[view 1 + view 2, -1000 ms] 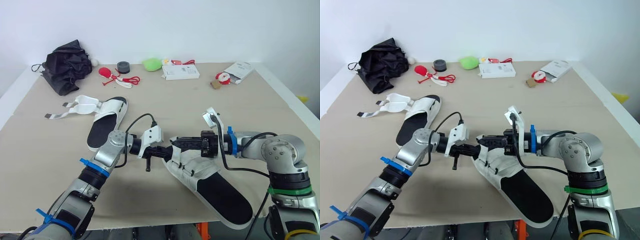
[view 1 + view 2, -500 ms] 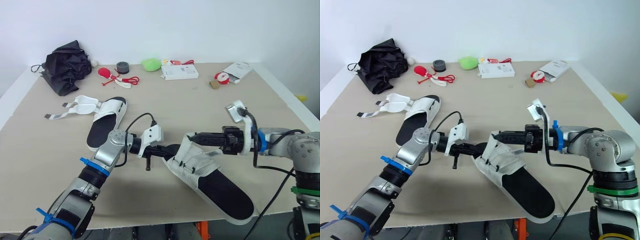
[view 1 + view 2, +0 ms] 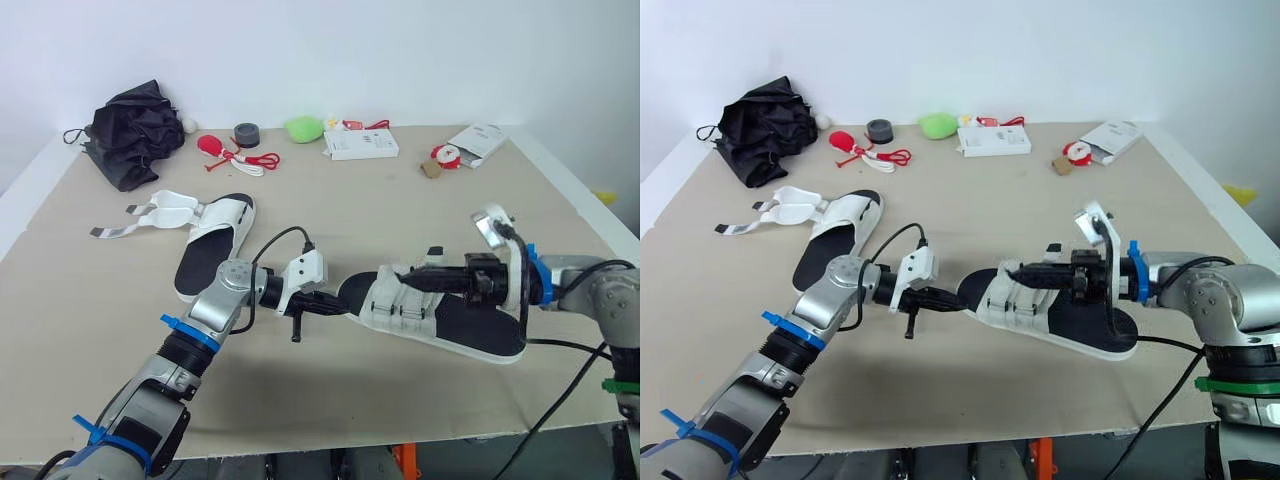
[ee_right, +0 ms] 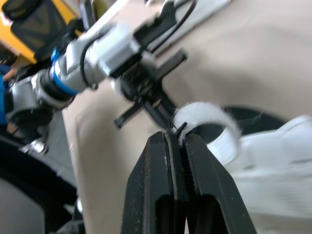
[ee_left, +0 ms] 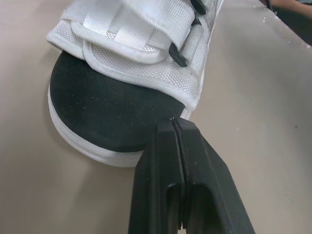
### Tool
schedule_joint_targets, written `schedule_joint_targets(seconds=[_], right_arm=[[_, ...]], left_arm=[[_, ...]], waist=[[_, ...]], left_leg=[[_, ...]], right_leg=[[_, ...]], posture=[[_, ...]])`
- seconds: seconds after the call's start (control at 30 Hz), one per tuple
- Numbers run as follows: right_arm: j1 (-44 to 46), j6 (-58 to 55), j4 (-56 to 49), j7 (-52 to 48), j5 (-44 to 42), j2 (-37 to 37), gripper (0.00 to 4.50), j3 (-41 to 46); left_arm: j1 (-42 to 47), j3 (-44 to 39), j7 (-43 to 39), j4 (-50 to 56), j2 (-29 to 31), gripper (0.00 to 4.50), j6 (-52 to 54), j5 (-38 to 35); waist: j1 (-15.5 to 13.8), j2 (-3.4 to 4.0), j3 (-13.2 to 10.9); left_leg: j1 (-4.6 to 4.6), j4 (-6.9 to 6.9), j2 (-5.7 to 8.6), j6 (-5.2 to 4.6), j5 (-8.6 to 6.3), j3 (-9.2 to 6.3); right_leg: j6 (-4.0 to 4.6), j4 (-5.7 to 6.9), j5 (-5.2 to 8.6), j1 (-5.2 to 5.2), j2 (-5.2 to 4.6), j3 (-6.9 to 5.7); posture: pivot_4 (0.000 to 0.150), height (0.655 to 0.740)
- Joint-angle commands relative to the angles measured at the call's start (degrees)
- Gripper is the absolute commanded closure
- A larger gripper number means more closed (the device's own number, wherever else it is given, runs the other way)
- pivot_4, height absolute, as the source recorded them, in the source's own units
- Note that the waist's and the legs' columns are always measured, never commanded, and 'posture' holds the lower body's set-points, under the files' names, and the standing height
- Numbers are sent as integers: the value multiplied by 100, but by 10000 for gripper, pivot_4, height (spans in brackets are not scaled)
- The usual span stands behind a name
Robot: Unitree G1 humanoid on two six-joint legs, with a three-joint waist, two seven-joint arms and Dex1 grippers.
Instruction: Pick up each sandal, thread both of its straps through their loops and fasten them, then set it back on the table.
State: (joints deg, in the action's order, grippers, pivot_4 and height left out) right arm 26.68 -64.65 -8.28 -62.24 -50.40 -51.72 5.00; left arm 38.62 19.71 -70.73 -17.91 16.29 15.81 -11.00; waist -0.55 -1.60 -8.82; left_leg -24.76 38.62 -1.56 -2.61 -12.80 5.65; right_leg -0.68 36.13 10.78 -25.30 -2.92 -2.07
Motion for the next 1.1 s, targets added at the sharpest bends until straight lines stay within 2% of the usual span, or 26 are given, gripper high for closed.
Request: schedule_joint_targets(seconds=[0.03,0.3,0.63,0.8,1.1], right_arm=[[30,79,-185,-24,18,-65,44643,29],[141,20,-189,9,6,35,44643,-20],[139,-34,-240,180,-41,143,44643,95],[97,-117,-293,353,-144,154,44643,247],[407,-181,174,697,-154,289,44643,505]], left_arm=[[303,-232,-102,558,-102,45000,621,-493],[750,-118,-273,147,-75,45000,430,-374],[1289,41,-429,-2072,-339,45000,-1059,366],[1029,114,-623,-2028,-421,45000,-1157,440],[413,230,-903,-649,-220,45000,-496,301]], waist=[[0,-2,-1],[0,-1,-2],[-3,-3,-2],[-9,-3,-2],[-3,0,-2]], left_leg=[[-2,1,0,0,0,0],[0,2,0,0,0,-2],[-7,2,3,-1,-1,-3],[-14,2,5,-3,-4,-10],[-11,5,6,-4,-5,-11]], right_leg=[[0,0,0,-1,0,-1],[2,0,1,-1,7,0],[-5,-1,-3,-4,3,-1],[-5,-2,-4,-4,1,-4],[-4,-1,-3,-3,0,-4]], posture=[[1500,7400],[1500,7400],[1500,7400],[1500,7400],[1500,7400]])
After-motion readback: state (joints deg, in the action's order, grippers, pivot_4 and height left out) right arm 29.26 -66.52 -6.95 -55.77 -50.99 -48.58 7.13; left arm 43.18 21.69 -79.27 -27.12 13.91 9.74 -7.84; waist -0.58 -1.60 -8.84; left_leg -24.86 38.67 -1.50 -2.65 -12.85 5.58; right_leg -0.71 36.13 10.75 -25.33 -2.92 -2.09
